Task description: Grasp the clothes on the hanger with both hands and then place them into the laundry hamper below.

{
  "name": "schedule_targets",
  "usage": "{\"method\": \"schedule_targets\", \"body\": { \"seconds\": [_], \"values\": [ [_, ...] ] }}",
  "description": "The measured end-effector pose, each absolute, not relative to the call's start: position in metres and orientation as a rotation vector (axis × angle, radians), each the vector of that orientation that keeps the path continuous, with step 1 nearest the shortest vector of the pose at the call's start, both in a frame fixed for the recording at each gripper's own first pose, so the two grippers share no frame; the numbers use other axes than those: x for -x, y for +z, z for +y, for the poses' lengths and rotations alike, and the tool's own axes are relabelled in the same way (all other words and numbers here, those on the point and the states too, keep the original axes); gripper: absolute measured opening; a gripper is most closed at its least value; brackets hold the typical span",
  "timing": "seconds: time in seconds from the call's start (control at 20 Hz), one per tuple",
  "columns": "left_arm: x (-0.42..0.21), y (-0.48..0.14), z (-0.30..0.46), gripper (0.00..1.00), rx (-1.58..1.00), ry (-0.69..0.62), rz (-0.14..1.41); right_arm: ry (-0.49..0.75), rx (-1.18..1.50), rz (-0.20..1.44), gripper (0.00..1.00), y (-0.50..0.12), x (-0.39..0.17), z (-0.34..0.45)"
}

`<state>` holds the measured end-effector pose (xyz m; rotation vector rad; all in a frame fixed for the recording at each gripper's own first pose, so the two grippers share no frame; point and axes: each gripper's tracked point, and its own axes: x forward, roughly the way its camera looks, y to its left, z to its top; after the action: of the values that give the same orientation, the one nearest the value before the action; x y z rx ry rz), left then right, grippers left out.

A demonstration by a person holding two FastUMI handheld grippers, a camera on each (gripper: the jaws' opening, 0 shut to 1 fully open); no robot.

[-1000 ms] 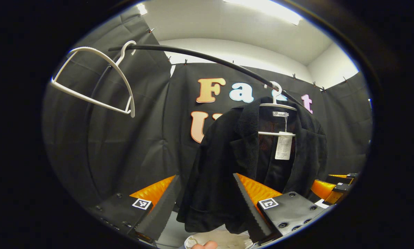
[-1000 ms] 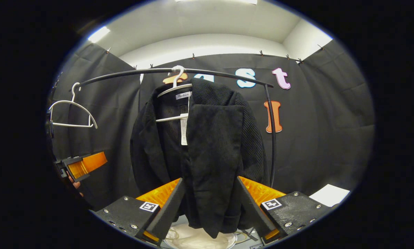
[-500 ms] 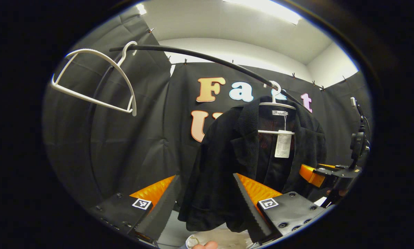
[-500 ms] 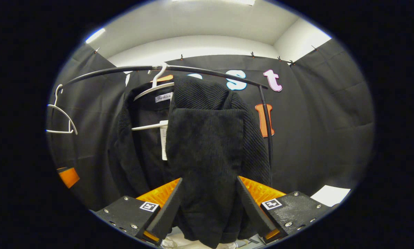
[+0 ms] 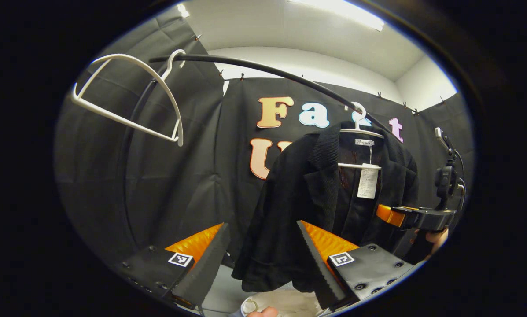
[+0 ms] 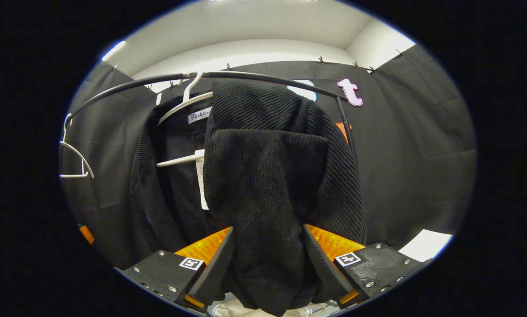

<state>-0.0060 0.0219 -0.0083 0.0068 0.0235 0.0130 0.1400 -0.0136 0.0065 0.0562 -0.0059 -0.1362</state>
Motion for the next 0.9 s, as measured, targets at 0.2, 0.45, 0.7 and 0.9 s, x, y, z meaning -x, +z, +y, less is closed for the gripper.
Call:
{"method": "schedule_targets", "body": {
  "seconds": [0.2, 0.45, 0.7, 0.9],
  "values": [
    [0.008, -0.011, 0.023, 0.92, -0.017, 0.017, 0.029, -0.131, -0.014, 0.009, 0.84, 0.003, -0.147, -0.016],
    [0.007, -0.013, 0.019, 0.97, -0.020, -0.002, 0.028, -0.122, 0.009, 0.028, 0.28, -0.001, -0.155, -0.019],
    [-0.025, -0.020, -0.030, 1.00, 0.017, -0.122, 0.048, -0.110, 0.047, 0.021, 0.04, 0.004, -0.135, -0.023],
    [-0.065, -0.040, -0.092, 1.00, 0.022, -0.263, 0.081, -0.082, 0.059, 0.018, 0.03, 0.011, -0.109, -0.019]
  ]
}}
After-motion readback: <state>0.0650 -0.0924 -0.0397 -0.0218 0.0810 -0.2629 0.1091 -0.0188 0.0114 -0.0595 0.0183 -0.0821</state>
